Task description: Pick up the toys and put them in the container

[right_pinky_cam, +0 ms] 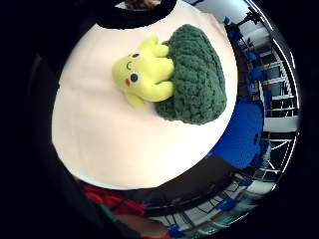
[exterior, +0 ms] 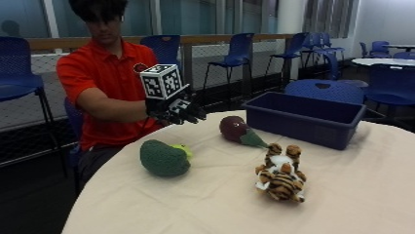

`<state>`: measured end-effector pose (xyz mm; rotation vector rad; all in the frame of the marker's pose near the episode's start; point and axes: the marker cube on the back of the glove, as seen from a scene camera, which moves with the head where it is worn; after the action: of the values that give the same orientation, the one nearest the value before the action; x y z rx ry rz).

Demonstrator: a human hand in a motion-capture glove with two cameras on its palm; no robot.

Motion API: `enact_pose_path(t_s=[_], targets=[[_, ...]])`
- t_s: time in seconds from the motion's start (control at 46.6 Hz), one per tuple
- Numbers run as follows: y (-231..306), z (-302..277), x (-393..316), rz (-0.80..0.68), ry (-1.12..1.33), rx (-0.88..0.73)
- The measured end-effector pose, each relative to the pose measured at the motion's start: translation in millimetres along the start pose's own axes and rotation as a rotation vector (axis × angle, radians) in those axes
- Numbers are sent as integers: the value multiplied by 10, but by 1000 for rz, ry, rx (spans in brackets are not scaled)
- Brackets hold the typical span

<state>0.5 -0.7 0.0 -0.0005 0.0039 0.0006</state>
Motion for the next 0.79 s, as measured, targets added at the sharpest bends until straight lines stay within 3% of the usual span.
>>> enact_pose_path(t_s=[0.472, 0.794], targets=[[-200, -9, 181, 35, 62, 24], [-509, -119, 894, 267, 163, -2]])
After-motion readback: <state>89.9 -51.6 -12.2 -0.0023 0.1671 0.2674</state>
